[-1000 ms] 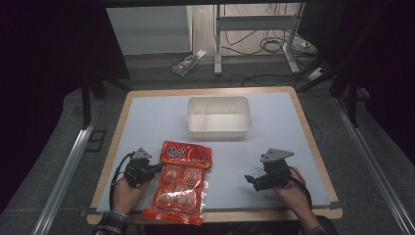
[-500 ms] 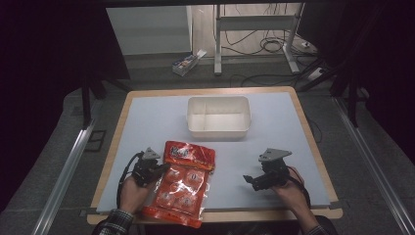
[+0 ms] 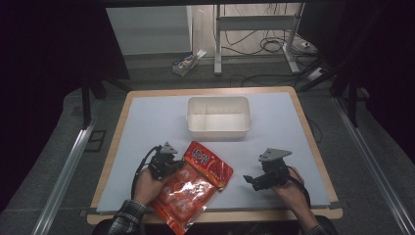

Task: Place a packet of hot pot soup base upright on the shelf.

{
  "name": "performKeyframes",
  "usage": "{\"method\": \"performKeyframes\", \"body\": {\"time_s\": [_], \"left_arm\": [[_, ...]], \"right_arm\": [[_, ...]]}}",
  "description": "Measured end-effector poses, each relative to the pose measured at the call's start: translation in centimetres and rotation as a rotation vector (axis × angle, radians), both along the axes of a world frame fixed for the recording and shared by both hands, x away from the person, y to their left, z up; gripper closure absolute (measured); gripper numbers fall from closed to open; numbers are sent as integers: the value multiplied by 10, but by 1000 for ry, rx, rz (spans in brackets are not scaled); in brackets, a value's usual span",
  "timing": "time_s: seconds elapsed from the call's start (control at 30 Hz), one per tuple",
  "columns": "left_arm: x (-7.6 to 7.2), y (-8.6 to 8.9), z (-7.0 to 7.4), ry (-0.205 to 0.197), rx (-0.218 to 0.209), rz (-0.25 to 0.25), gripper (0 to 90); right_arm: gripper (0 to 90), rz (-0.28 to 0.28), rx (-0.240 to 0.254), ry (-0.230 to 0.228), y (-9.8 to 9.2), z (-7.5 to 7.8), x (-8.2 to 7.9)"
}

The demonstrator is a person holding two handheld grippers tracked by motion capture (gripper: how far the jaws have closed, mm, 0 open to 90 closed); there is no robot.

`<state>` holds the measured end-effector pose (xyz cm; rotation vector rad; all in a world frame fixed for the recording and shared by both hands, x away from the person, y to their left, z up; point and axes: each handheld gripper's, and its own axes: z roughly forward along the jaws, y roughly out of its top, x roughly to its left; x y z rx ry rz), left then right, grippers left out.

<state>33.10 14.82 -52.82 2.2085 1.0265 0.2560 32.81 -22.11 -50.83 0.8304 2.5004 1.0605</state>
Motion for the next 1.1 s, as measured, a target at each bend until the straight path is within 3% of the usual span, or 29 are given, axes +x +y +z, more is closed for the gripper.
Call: {"method": "performKeyframes", "body": {"time_s": [0.23, 0.37, 0.5, 0.6, 0.77, 0.87, 0.93, 1.1], "left_arm": [[1, -11, 2, -26, 18, -32, 899], [-1, -2, 6, -46, -31, -10, 889], [-5, 10, 11, -82, -90, 32, 821], [-8, 18, 12, -91, -119, 47, 734], [-17, 28, 14, -122, -107, 63, 560], [-22, 33, 16, -138, -93, 79, 464], [-24, 35, 15, -136, -85, 92, 369], [-32, 40, 14, -123, -25, 99, 188]], "right_arm": [[12, 6, 8, 18, -1, -1, 0], [12, 9, 23, 42, -2, -2, 1], [8, 10, 51, 67, -3, -1, 2], [8, 13, 70, 81, -1, 0, 1], [16, 29, 112, 94, 5, 5, -1], [21, 35, 116, 108, 9, 3, -1], [23, 42, 88, 94, 12, 0, 0], [24, 48, 78, 87, 22, 0, -2]]}}
